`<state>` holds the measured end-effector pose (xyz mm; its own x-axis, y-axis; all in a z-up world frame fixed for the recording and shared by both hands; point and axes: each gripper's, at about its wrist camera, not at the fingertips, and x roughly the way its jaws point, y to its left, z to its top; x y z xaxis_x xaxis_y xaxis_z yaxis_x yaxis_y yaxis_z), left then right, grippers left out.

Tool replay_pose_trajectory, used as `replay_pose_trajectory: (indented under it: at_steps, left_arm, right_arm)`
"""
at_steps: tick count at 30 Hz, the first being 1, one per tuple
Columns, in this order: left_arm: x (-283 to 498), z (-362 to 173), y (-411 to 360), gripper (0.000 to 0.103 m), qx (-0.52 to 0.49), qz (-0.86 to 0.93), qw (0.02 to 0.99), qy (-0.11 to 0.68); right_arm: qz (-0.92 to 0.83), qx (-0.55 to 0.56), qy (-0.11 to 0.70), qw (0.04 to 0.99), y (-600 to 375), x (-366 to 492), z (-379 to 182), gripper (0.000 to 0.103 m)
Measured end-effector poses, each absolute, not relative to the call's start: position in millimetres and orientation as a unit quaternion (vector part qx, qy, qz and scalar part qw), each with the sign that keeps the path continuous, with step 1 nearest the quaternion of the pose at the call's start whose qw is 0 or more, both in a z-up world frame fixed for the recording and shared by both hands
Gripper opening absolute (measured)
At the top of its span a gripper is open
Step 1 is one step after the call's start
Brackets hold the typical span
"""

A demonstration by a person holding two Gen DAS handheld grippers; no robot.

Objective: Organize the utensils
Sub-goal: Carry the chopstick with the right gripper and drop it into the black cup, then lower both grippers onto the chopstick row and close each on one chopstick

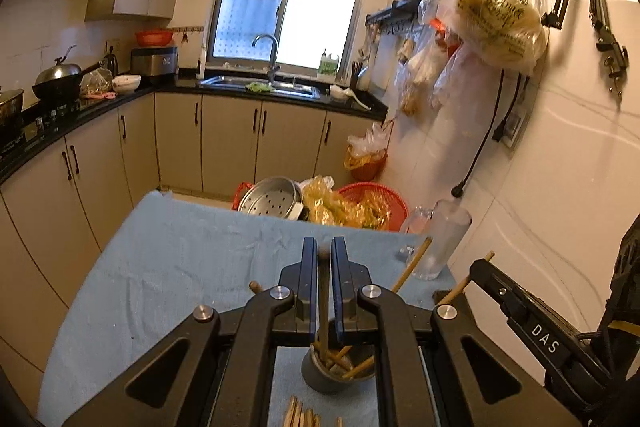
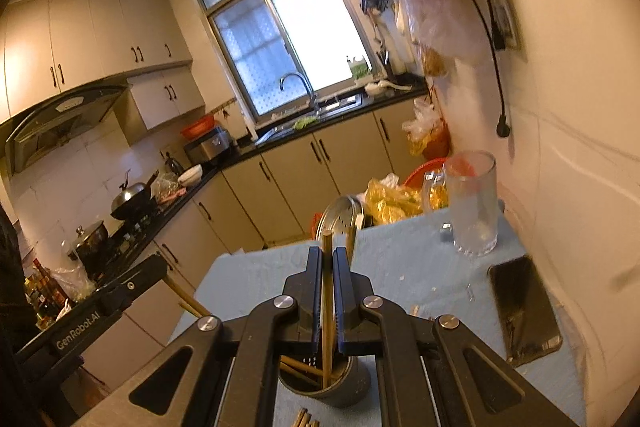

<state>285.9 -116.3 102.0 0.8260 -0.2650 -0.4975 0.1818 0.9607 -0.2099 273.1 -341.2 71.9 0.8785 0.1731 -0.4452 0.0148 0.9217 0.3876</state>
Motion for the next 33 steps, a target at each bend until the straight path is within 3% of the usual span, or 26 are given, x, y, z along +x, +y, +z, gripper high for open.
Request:
replay_pose_trajectory:
  at_steps: [6,8,9,10,14,16,17,23,26,33]
  left_arm:
    - [284,93,-111,0.01,-0.092,-0.117,0.945,0.291]
    - [278,94,-108,0.02,-0.098,-0.125,0.942,0.294]
    - [273,97,-104,0.032,-0.101,-0.126,0.942,0.293]
    - [266,101,-99,0.044,-0.104,-0.126,0.943,0.289]
    - [224,116,-73,0.056,-0.101,-0.119,0.95,0.271]
    - [205,114,-58,0.062,-0.102,-0.106,0.95,0.277]
    - [192,108,-48,0.063,-0.103,-0.097,0.948,0.285]
    - [138,43,-17,0.063,-0.065,-0.061,0.927,0.364]
    - [124,9,-2,0.063,-0.081,-0.048,0.908,0.407]
    - [115,-11,3,0.063,-0.08,-0.061,0.891,0.442]
  right_arm:
    - [0.043,0.217,0.262,0.939,-343,277,58,0.01]
    - [0.048,0.23,0.253,0.939,-347,272,61,0.01]
    - [0.048,0.232,0.251,0.938,-348,268,64,0.012]
    - [0.048,0.235,0.25,0.938,-349,263,66,0.017]
    - [0.051,0.237,0.233,0.942,-350,221,81,0.037]
    - [0.053,0.226,0.233,0.944,-346,192,80,0.061]
    - [0.052,0.221,0.237,0.945,-343,177,76,0.062]
    - [0.075,0.186,0.323,0.925,-315,126,16,0.062]
    - [0.082,0.199,0.389,0.895,-310,119,-25,0.057]
    - [0.094,0.172,0.435,0.879,-290,120,-50,0.047]
